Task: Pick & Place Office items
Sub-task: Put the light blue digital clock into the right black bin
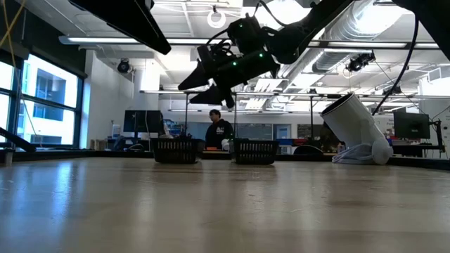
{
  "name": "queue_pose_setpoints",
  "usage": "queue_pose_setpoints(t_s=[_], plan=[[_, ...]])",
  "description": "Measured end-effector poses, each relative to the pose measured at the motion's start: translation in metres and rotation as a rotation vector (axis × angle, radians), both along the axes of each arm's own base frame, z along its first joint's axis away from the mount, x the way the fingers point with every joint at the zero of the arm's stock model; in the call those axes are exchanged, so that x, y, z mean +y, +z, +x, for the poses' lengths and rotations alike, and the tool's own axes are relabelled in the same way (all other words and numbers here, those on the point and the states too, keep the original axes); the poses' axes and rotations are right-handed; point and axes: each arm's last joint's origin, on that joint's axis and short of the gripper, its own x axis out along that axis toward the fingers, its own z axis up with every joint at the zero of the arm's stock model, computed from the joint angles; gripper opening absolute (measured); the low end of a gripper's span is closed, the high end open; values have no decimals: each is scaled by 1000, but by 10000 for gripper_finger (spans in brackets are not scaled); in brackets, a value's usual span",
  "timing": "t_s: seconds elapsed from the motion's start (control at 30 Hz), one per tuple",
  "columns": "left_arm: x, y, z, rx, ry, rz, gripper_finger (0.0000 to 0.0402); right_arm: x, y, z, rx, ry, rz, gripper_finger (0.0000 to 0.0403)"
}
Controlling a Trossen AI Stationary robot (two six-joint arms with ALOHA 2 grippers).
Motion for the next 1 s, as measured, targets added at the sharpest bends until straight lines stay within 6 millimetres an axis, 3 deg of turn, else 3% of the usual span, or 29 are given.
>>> queue_pose_setpoints(t_s=[0.2, 0.47, 0.63, 1.0], plan=[[1, -2, -2, 22, 3, 12, 214, 1, -2, 0, 18, -9, 9, 300], [7, -10, -12, 145, 36, 65, 214, 19, 1, -3, 75, 158, 83, 293], [11, -14, -18, 210, 82, 74, 214, 45, 17, -8, 119, 263, 84, 286], [21, -23, -38, 433, 205, 20, 214, 127, 55, -38, 295, 455, 76, 286]])
